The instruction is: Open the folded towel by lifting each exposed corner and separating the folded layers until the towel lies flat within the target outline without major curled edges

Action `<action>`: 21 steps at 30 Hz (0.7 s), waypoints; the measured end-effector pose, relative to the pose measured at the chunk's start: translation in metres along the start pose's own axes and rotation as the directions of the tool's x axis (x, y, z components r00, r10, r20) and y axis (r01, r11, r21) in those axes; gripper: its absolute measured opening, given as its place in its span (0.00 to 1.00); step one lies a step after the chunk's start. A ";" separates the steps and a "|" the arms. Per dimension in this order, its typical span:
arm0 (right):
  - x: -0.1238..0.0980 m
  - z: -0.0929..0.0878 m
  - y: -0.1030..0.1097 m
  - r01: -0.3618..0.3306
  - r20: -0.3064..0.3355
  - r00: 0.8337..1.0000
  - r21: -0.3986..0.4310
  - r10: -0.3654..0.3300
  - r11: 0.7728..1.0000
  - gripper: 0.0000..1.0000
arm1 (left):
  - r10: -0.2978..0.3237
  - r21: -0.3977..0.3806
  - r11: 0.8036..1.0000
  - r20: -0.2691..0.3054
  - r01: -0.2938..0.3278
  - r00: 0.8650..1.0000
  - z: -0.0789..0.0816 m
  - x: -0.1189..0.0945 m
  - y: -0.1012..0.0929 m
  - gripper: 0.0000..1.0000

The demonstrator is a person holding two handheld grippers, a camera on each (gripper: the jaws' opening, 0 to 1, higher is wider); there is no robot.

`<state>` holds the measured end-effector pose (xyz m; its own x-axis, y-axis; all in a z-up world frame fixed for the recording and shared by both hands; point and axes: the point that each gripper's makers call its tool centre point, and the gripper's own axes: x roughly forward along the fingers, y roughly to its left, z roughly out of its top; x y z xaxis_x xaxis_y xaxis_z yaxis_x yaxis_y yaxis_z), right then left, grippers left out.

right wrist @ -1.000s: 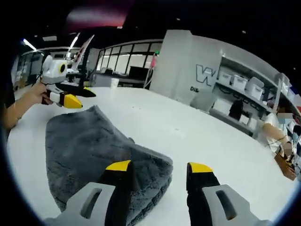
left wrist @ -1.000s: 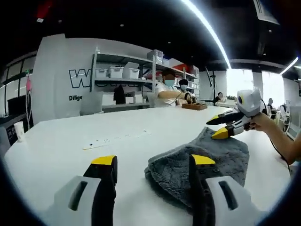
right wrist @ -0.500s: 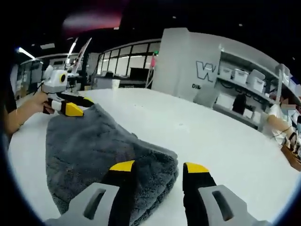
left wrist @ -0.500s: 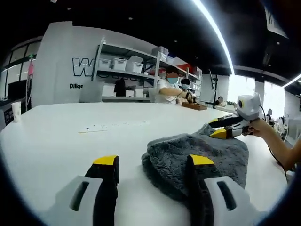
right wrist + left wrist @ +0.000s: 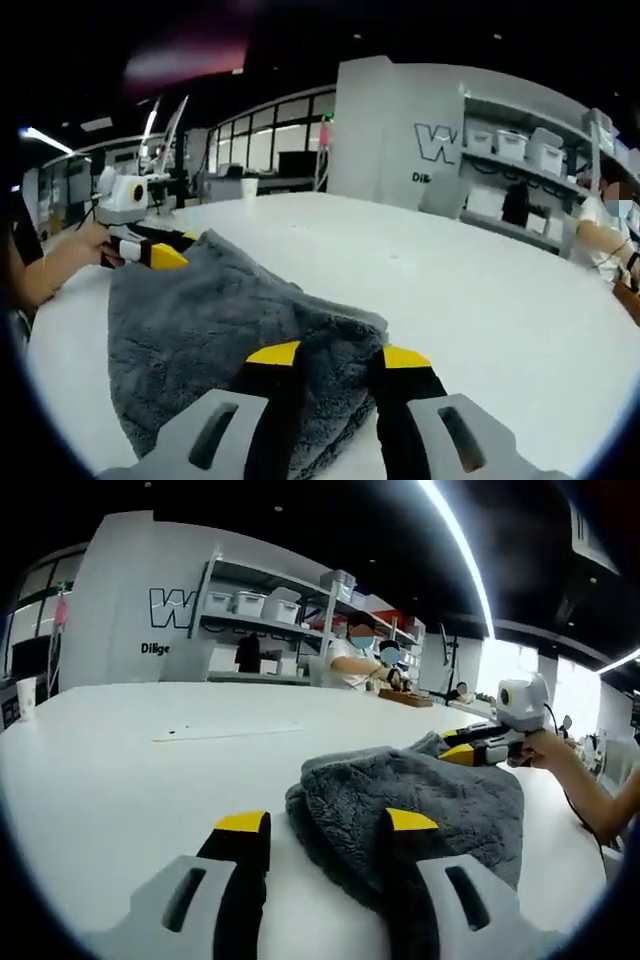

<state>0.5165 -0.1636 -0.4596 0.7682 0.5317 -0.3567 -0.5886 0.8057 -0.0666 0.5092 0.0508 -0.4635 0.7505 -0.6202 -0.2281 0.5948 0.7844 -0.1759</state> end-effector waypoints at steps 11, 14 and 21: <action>-0.004 0.009 0.002 -0.026 0.054 0.998 0.043 0.024 0.999 0.10 | -0.012 -0.051 0.999 -0.018 0.011 1.000 -0.011 0.004 0.001 0.43; -0.005 0.013 0.006 -0.047 0.075 0.996 0.055 0.043 0.997 0.06 | -0.016 -0.074 0.997 -0.008 0.015 1.000 -0.012 0.005 0.002 0.44; -0.009 0.021 0.010 -0.058 0.114 0.992 0.028 0.054 0.998 0.04 | -0.013 -0.072 0.997 -0.011 0.012 1.000 -0.011 0.004 0.002 0.44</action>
<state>0.5094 -0.1550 -0.4372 0.7590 0.6008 -0.2511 -0.6246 0.7807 -0.0199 0.5102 0.0501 -0.4753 0.7395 -0.6303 -0.2364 0.5816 0.7750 -0.2470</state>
